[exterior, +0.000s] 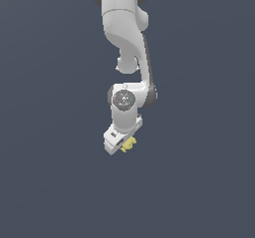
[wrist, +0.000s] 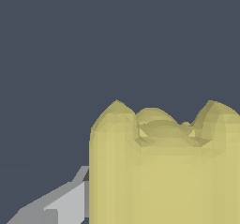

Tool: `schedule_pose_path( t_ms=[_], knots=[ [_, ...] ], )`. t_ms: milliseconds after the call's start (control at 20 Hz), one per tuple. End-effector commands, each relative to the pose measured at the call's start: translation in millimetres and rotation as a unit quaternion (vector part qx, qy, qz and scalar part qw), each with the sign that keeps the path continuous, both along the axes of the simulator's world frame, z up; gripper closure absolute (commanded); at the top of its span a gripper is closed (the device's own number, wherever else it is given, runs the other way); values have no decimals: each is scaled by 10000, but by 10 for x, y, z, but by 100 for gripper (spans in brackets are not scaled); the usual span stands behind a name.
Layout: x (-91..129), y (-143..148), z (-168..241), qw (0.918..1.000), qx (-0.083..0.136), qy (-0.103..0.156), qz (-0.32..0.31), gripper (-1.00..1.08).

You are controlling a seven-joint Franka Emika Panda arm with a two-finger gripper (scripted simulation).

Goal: Pick up the object and move it to a goal position.

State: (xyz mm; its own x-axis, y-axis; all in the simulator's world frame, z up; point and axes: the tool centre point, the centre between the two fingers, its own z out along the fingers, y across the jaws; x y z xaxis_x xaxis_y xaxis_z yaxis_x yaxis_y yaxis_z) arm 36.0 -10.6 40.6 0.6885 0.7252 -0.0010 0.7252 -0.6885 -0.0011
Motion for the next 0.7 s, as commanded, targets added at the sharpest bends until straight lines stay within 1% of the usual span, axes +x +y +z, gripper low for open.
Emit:
schedule_pose_path(
  t_ms=[0,650],
  knots=[
    [7,0,-1,10000,0,-7,1,108],
    [-7,19,34,10000,0,-7,1,108]
  ],
)
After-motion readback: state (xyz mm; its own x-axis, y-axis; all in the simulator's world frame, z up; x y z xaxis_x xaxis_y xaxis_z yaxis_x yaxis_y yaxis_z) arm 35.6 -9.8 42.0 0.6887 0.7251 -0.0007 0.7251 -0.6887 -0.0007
